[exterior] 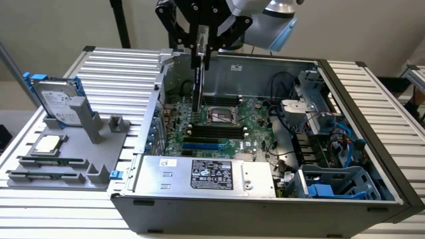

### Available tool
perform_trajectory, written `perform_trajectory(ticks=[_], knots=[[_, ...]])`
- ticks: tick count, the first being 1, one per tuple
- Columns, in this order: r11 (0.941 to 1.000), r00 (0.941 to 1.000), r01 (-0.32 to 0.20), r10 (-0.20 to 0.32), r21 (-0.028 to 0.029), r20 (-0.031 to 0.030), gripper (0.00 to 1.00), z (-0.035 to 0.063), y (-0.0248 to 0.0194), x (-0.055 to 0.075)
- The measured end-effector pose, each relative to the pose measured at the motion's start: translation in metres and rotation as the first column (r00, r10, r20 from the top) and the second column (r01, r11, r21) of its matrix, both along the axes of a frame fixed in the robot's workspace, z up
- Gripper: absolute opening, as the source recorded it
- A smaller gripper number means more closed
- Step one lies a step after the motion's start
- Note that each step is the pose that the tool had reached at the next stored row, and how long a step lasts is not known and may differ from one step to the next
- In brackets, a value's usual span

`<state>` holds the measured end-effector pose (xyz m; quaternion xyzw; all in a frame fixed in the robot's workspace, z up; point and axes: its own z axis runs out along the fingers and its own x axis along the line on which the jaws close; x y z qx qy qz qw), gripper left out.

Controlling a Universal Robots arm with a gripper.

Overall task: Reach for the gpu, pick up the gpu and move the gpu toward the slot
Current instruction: 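Pick up the gpu and move the gpu toward the slot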

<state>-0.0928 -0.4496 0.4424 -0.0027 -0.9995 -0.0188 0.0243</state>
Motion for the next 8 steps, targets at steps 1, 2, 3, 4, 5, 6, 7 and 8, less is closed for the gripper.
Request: perform_trajectory(ticks=[1,2,3,4,5,6,7,8], knots=[[1.0000,1.0000,0.000,0.000,0.0000,0.0000,0.26,-0.0008,0.0011,0.004],[1.0000,1.0000,0.000,0.000,0.0001,0.0000,0.26,-0.0015,0.0023,0.007],[1.0000,1.0000,0.000,0.000,0.0000,0.0000,0.26,-0.0021,0.0033,0.010],[1.0000,1.0000,0.000,0.000,0.0000,0.0000,0.26,-0.0027,0.0043,0.014],[1.0000,1.0000,0.000,0.000,0.0002,0.0001,0.26,-0.0034,0.0053,0.018],[1.0000,1.0000,0.000,0.000,0.0001,0.0000,0.26,-0.0040,0.0062,0.022],[1.0000,1.0000,0.000,0.000,0.0000,0.0000,0.26,-0.0045,0.0069,0.026],[1.0000,1.0000,0.000,0.000,0.0001,0.0000,0.26,-0.0051,0.0076,0.030]])
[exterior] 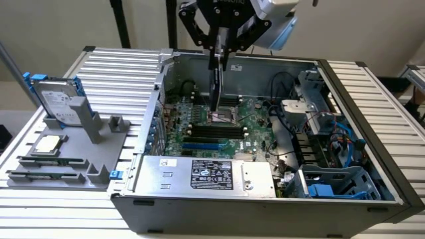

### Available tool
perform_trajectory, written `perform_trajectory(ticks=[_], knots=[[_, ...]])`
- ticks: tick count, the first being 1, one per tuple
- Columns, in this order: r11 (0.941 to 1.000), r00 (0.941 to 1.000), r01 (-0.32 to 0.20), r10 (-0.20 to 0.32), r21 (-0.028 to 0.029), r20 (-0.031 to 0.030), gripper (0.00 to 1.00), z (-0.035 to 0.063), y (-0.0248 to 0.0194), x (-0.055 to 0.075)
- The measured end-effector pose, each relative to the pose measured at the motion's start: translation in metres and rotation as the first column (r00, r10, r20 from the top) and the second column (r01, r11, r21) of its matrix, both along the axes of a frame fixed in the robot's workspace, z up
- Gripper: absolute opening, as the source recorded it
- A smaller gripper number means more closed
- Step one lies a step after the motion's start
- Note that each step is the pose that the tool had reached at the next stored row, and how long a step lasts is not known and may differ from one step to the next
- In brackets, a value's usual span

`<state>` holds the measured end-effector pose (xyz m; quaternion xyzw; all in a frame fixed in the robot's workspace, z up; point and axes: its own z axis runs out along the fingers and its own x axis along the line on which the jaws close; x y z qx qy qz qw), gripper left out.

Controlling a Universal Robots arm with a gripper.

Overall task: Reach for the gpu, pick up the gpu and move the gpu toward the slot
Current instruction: 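Pick up the gpu and move the gpu toward the slot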

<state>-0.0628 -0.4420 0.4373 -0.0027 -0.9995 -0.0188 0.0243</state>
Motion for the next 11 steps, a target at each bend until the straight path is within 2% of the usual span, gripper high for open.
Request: perform_trajectory(ticks=[3,11], knots=[[1.0000,1.0000,0.000,0.000,-0.0002,-0.0001,0.26,-0.0007,0.0009,0.0076],[1.0000,1.0000,0.000,0.000,0.0002,-0.0001,0.26,-0.0007,0.0009,0.0077]])
